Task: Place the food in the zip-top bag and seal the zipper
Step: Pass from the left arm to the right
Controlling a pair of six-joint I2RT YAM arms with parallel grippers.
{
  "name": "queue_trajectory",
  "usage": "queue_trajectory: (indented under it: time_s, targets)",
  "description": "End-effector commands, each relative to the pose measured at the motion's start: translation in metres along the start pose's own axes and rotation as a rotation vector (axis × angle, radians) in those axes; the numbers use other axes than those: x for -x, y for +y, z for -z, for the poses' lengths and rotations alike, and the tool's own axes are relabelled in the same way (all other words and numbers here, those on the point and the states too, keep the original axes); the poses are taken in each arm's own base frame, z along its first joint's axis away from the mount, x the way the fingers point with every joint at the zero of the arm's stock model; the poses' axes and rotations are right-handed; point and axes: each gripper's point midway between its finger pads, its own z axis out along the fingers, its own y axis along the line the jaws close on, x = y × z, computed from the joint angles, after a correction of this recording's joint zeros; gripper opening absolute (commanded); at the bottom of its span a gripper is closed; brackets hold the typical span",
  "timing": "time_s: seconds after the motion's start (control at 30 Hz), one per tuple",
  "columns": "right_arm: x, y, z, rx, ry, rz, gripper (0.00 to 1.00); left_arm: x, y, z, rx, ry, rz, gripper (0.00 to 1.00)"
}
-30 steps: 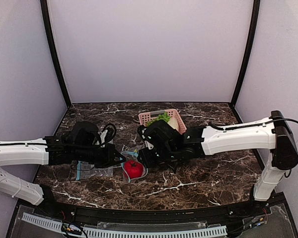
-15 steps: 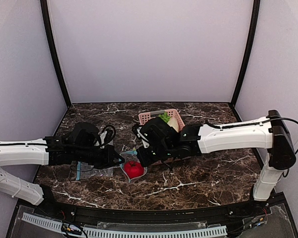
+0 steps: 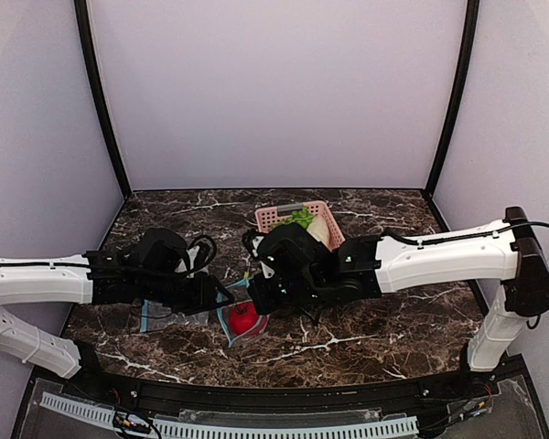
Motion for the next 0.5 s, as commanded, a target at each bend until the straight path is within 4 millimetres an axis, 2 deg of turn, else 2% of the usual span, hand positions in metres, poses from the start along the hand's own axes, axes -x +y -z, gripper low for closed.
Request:
queue_trajectory:
  time_s: [0.0, 0.07, 0.23, 0.37, 0.47]
  targets:
    - [0.019, 0.003, 0.008, 0.006, -0.081, -0.05, 0.0, -0.002, -0.012, 0.0, -0.015, 0.017, -0.032, 0.54]
    - [0.021, 0.004, 0.008, 0.006, -0.085, -0.045, 0.0, -0.004, -0.016, 0.0, -0.027, 0.017, -0.04, 0.65]
    - [0.027, 0.004, 0.011, 0.002, -0.103, -0.05, 0.0, -0.014, -0.016, -0.005, -0.023, 0.039, -0.04, 0.83]
    - [0.026, 0.004, 0.011, 0.005, -0.102, -0.055, 0.0, -0.023, -0.012, -0.01, -0.017, 0.052, -0.04, 0.9]
    - [0.026, 0.006, 0.011, 0.017, -0.101, -0.062, 0.0, -0.028, -0.005, -0.016, 0.003, 0.063, -0.032, 0.91]
